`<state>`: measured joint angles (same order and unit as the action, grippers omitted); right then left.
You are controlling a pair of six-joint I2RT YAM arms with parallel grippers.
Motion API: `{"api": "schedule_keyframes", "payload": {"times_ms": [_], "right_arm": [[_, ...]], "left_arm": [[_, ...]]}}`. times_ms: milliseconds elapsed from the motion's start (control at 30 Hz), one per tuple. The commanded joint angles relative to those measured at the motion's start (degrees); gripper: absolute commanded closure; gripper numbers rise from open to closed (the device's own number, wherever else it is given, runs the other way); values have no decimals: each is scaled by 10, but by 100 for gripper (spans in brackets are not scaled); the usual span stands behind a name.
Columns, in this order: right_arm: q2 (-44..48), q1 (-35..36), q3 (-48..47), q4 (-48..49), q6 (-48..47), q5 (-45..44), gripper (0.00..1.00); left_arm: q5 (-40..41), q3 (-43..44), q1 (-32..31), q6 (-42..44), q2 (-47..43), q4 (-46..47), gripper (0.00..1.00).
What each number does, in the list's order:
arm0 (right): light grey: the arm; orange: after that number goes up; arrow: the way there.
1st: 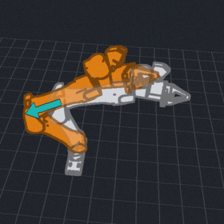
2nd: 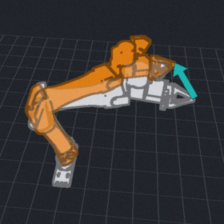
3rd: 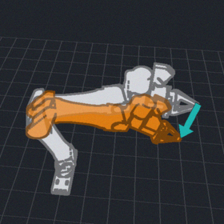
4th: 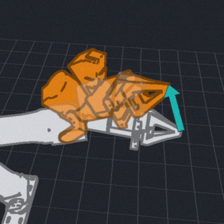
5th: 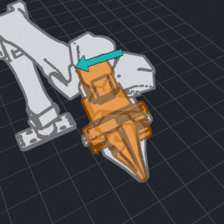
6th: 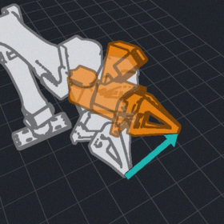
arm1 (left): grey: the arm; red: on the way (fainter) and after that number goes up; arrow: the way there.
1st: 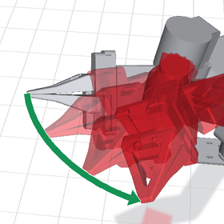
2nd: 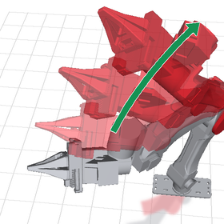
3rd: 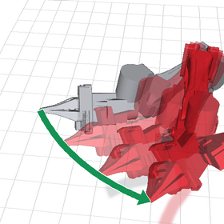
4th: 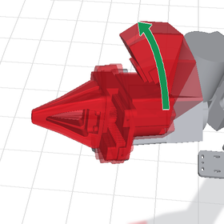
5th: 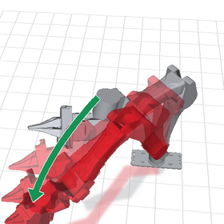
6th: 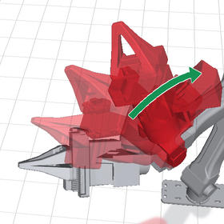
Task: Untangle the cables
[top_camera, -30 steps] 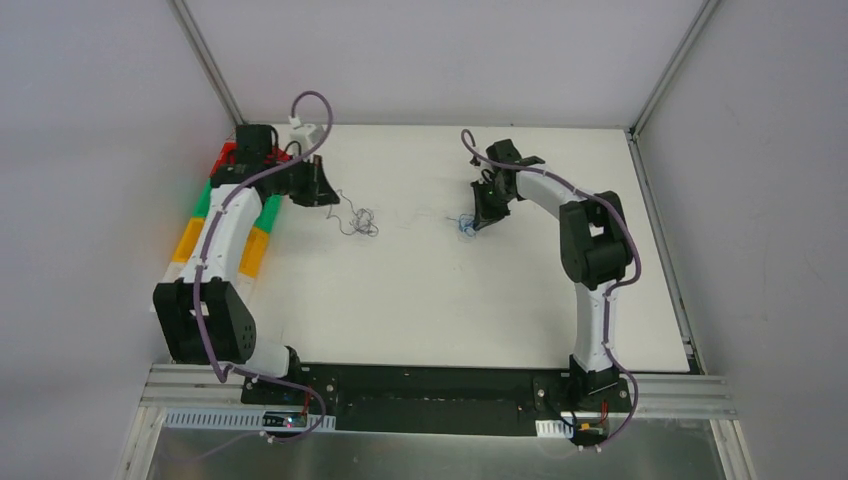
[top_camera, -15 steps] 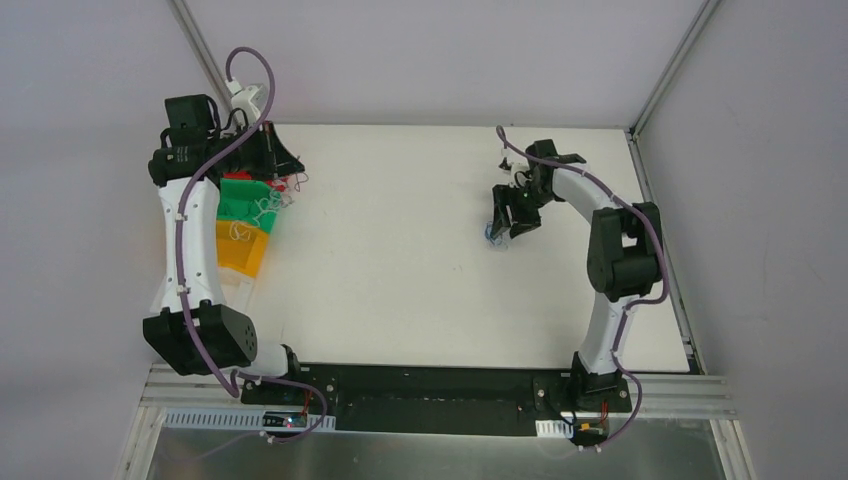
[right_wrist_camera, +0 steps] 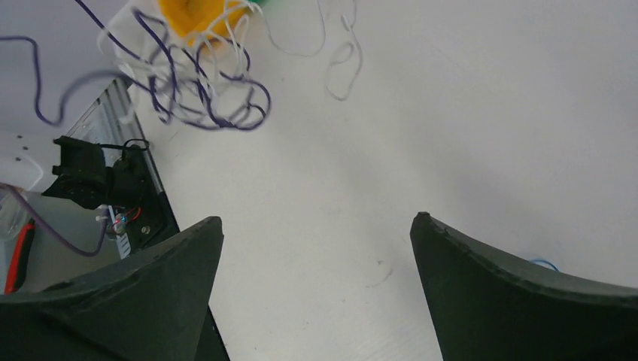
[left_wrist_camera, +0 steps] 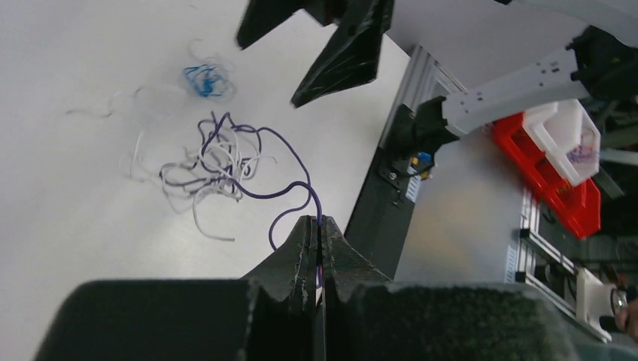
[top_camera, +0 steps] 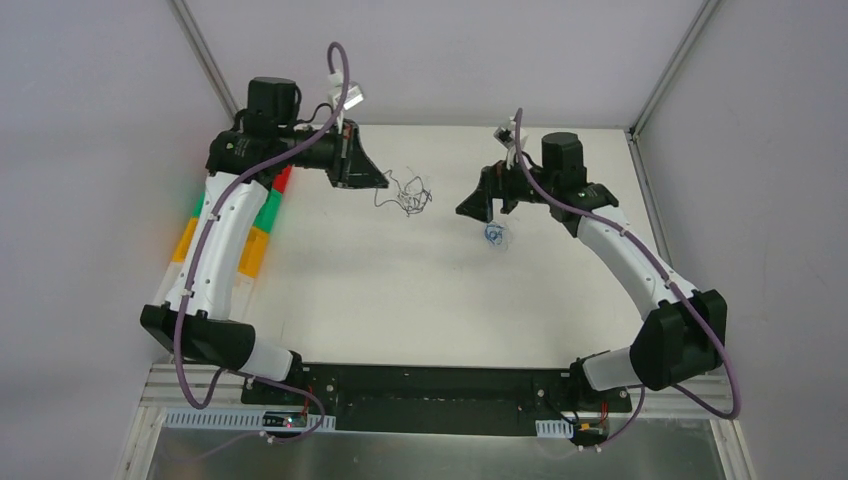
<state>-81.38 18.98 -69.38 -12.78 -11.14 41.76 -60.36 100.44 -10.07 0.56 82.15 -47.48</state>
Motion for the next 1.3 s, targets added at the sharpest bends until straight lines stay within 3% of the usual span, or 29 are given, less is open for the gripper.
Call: {"api": "schedule_keyframes", "payload": {"times_ms": [0, 233, 433, 600, 700, 800, 867, 967, 1067, 1267], "right_arm": [[23, 28, 10, 90, 4, 61, 1], [57, 50, 21, 137, 44, 56, 0], [89, 57, 1, 64, 96, 119, 1], [104, 83, 24, 83, 88, 47, 1], [97, 90, 13, 105, 107, -40, 1], [105, 91, 27, 138, 133, -104, 1], [116, 90, 40, 157, 139, -112, 1], [126, 91, 66, 205, 146, -79, 1], [123, 103, 64, 221, 141, -69, 1], [119, 162, 75, 234, 135, -237, 1]], "left_arm": [[-36, 38, -72, 20, 38, -1, 100], [-41, 96, -131, 60, 65, 0, 100], [-33, 64, -141, 140, 10, 0, 100], [-14, 78, -156, 141, 18, 0, 100], [17, 95, -159, 100, 34, 9, 100], [106, 98, -159, 4, 40, 48, 100], [135, 81, -159, -61, 36, 78, 100], [112, 37, -161, -106, 18, 146, 100], [152, 26, -164, -151, 15, 167, 100], [271, 41, -167, -252, 32, 180, 100]]}}
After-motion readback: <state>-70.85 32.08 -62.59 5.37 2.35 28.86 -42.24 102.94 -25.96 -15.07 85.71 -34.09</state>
